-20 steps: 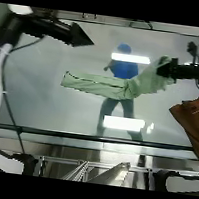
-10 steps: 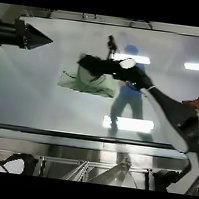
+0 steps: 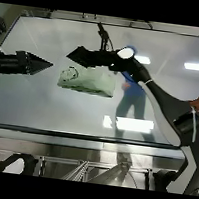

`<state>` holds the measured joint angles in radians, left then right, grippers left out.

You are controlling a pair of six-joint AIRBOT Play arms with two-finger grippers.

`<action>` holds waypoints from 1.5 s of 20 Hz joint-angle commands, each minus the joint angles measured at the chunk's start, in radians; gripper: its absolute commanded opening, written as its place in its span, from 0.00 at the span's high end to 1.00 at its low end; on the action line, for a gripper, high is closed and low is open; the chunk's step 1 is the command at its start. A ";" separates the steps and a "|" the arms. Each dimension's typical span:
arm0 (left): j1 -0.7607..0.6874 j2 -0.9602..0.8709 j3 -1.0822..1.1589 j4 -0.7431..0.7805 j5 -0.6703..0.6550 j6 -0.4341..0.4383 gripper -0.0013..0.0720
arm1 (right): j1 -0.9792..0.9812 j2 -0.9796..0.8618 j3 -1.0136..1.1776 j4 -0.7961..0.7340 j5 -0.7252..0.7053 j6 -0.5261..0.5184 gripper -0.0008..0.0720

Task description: Fold the shirts.

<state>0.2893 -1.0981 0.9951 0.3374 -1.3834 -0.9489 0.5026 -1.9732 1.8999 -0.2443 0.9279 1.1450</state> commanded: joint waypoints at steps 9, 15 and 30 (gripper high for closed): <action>0.002 0.245 -0.158 -0.074 0.018 0.058 0.68 | -0.317 0.362 -0.351 -0.740 0.359 0.380 0.04; 0.002 0.267 -0.157 -0.075 0.014 0.039 0.62 | -0.315 0.175 -0.484 -0.498 0.126 0.369 0.03; 0.002 0.267 -0.157 -0.075 -0.009 0.039 0.62 | -0.170 0.037 -0.483 0.180 -0.032 -0.039 0.96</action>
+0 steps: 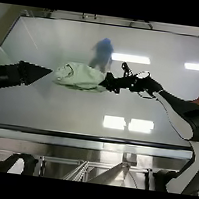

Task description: Fold the shirts.

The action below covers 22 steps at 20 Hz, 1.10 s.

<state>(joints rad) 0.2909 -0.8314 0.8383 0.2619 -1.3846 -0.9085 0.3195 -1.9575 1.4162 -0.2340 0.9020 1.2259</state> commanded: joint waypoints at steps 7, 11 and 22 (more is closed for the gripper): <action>0.000 0.001 0.000 0.000 -0.009 -0.001 0.62 | -0.252 0.399 0.002 -0.064 -0.086 0.158 0.96; 0.000 0.001 0.000 0.000 -0.008 -0.001 0.62 | -0.583 0.613 0.002 -0.556 0.104 0.634 0.96; 0.000 0.000 0.000 0.001 0.000 0.000 0.62 | -1.265 0.937 -0.055 -1.313 0.773 0.620 0.96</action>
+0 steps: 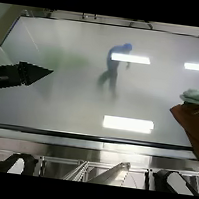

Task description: Fold the shirts.

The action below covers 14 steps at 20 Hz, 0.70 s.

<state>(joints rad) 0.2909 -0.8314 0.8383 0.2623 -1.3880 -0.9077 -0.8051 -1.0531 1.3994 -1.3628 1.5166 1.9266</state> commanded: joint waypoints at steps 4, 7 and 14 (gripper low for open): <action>0.000 0.000 0.000 0.000 0.000 -0.002 0.62 | -0.222 0.032 -0.222 -0.245 0.134 -0.125 0.96; 0.000 0.000 0.000 0.000 0.001 -0.002 0.62 | -0.226 0.032 -0.315 -0.232 0.061 -0.126 0.96; 0.000 0.000 0.000 0.000 0.001 -0.002 0.62 | -0.223 0.024 -0.300 -0.211 0.114 -0.141 0.07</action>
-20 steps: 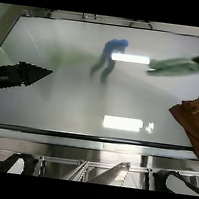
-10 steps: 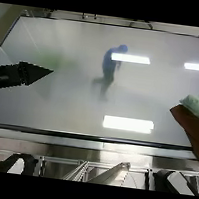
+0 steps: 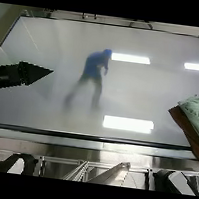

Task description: Fold the shirts.

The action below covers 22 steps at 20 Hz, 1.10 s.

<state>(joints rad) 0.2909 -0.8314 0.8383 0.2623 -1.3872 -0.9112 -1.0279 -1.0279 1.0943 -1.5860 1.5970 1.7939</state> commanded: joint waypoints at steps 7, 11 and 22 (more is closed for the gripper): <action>0.000 0.001 0.000 -0.001 0.083 0.002 0.75 | 0.159 0.025 0.076 0.486 -0.052 -0.069 0.96; -0.001 0.001 0.000 0.026 0.102 0.005 0.98 | 0.412 0.108 0.072 0.632 -0.163 -0.157 0.96; -0.349 0.370 -0.201 0.479 0.188 -0.274 0.95 | 1.222 0.617 -0.533 0.524 -0.550 -0.209 0.97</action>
<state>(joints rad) 0.0338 -0.5827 0.7475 0.6514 -1.2778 -1.0904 0.0433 -0.5255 0.7311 -1.0447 1.2076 1.5948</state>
